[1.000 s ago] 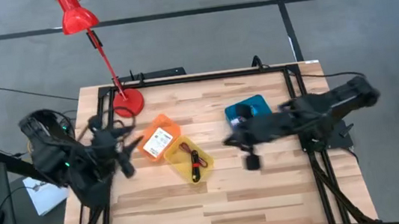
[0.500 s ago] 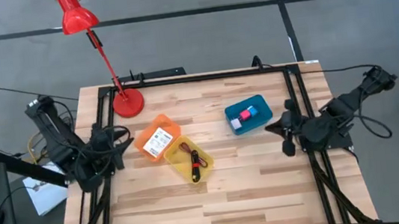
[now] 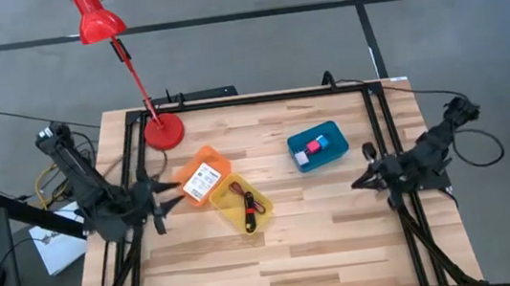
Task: Pick and place items into bin
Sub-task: Return to Home Position
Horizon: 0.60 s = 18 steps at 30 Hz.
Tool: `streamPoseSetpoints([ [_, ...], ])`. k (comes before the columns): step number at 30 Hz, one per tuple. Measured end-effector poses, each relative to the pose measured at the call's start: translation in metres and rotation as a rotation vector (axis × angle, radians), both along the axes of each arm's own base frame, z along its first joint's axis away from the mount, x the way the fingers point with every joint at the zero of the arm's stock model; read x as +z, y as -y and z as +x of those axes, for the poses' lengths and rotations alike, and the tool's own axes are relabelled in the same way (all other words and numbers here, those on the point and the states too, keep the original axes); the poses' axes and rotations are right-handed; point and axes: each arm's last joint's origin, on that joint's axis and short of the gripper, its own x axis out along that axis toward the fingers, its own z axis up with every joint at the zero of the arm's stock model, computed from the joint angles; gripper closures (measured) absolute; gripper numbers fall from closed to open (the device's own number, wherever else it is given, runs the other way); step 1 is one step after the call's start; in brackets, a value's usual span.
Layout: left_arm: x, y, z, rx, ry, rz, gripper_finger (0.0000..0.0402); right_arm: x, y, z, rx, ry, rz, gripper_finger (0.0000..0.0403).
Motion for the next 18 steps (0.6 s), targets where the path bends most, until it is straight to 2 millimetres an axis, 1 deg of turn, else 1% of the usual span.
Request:
streamPoseSetpoints([
  [3, 0.02, -0.016, -0.009, 0.01, 0.04, 0.049, 0.0233, 0.011, 0.008, -0.011, 0.002, 0.104, 0.04, 0.0395],
  [4, 0.025, -0.022, -0.012, 0.013, 0.056, 0.056, 0.0233, 0.013, 0.009, -0.011, -0.003, 0.114, 0.037, 0.0394],
  [7, 0.031, -0.039, -0.023, -0.003, 0.114, 0.012, 0.0233, 0.013, 0.01, -0.01, -0.041, 0.133, 0.017, 0.0394],
  [9, 0.024, -0.043, -0.026, -0.045, 0.144, -0.028, 0.0233, 0.009, 0.008, -0.006, -0.07, 0.143, 0.009, 0.0395],
  [11, 0.012, -0.044, -0.025, -0.08, 0.172, -0.029, 0.0233, -0.002, 0.006, -0.002, -0.07, 0.11, -0.019, 0.0395],
  [14, -0.003, -0.044, -0.022, -0.084, 0.23, 0.016, 0.0233, -0.002, 0.006, -0.002, -0.064, 0.158, 0.015, 0.0394],
  [17, -0.01, -0.045, -0.021, -0.122, 0.307, 0.058, 0.0233, -0.008, 0.006, 0.0, -0.081, 0.144, 0.006, 0.0395],
  [18, -0.011, -0.045, -0.021, -0.137, 0.336, 0.058, 0.0233, -0.007, 0.006, 0.0, -0.085, 0.152, 0.015, 0.0395],
])
